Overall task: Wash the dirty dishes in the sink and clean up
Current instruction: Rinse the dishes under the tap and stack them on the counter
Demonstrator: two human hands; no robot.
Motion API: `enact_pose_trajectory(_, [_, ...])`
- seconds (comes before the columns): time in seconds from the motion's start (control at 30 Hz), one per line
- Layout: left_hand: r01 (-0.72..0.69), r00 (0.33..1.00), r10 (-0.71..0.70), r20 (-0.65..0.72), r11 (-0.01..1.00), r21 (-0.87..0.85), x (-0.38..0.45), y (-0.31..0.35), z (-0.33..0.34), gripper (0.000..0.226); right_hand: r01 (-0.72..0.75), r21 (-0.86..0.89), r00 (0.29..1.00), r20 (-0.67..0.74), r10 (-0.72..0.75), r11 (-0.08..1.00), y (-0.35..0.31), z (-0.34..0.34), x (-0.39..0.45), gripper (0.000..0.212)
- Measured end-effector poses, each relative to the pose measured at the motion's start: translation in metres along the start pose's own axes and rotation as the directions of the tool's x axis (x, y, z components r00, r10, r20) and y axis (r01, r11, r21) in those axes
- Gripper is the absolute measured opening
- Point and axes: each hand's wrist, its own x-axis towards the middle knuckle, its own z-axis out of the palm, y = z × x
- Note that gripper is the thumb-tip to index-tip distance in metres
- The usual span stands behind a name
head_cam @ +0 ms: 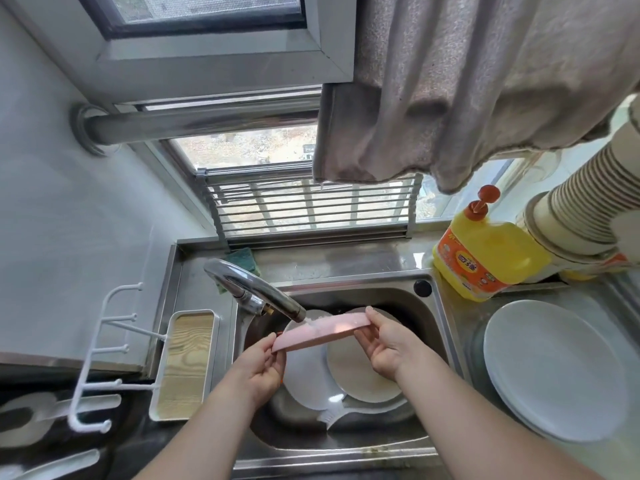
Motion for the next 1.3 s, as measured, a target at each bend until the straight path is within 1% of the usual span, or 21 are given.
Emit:
enact_pose_trajectory(0.13, [0.020,1.000,-0.016,-0.025,0.985,0.172,-0.013,-0.026,0.016,0.036,-0.010,-0.025,1.000,-0.007,0.010,1.000,-0.011,-0.040,-0.013,0.024])
enact_pose_trajectory(0.23, [0.076,0.997,-0.061,-0.056,0.939,0.336,-0.026,-0.045,0.021,0.037,-0.045,-0.080,0.999,-0.027,0.043,0.996,-0.016,-0.065,-0.023,0.027])
enact_pose_trajectory(0.33, [0.079,0.995,-0.038,-0.090,0.853,0.516,-0.031,-0.058,0.026,0.037,-0.052,-0.100,0.997,-0.067,0.045,0.994,-0.016,-0.081,-0.030,0.025])
enact_pose_trajectory(0.4, [0.071,0.995,-0.017,-0.094,0.794,0.604,-0.032,-0.062,0.028,0.040,-0.043,-0.101,0.995,-0.095,0.033,0.994,-0.012,-0.087,-0.034,0.025])
enact_pose_trajectory(0.5, [0.039,0.998,0.016,-0.066,0.666,0.745,-0.029,-0.062,0.022,0.042,-0.047,-0.107,0.993,-0.112,0.035,0.993,-0.003,-0.091,-0.041,0.023])
enact_pose_trajectory(0.6, [0.010,1.000,0.018,-0.025,0.574,0.819,-0.027,-0.057,0.011,0.045,-0.041,-0.144,0.994,-0.109,0.025,0.989,0.006,-0.092,-0.041,0.024])
enact_pose_trajectory(0.7, [-0.018,1.000,0.020,0.009,0.518,0.855,-0.027,-0.051,-0.001,0.054,-0.022,-0.223,0.994,-0.111,-0.003,0.975,0.016,-0.092,-0.038,0.026])
enact_pose_trajectory(0.77, [-0.030,1.000,0.020,0.023,0.497,0.867,-0.031,-0.045,-0.009,0.052,-0.009,-0.262,0.994,-0.109,-0.021,0.965,0.023,-0.089,-0.037,0.025])
enact_pose_trajectory(0.83, [-0.027,0.999,0.033,0.012,0.493,0.869,-0.033,-0.038,-0.021,0.051,-0.003,-0.301,0.995,-0.100,-0.029,0.954,0.030,-0.085,-0.036,0.027])
enact_pose_trajectory(0.93, [-0.011,0.998,0.058,-0.024,0.530,0.848,-0.034,-0.027,-0.036,0.056,-0.003,-0.351,0.994,-0.103,-0.036,0.936,0.041,-0.075,-0.033,0.029])
enact_pose_trajectory(1.07, [-0.018,0.993,0.107,-0.056,0.592,0.805,-0.034,-0.014,-0.055,0.060,-0.003,-0.421,0.998,-0.058,-0.024,0.907,0.060,-0.055,-0.035,0.029])
enact_pose_trajectory(1.13, [-0.031,0.989,0.133,-0.067,0.627,0.779,-0.035,-0.010,-0.062,0.054,0.005,-0.445,0.999,-0.038,-0.024,0.896,0.069,-0.047,-0.037,0.028])
enact_pose_trajectory(1.23, [-0.061,0.978,0.185,-0.091,0.679,0.732,-0.035,-0.007,-0.064,0.039,0.020,-0.480,0.999,-0.014,-0.031,0.877,0.074,-0.041,-0.040,0.025])
enact_pose_trajectory(1.3, [-0.071,0.977,0.195,-0.091,0.689,0.721,-0.031,-0.007,-0.058,0.034,0.037,-0.502,0.999,-0.013,-0.050,0.864,0.070,-0.045,-0.043,0.023])
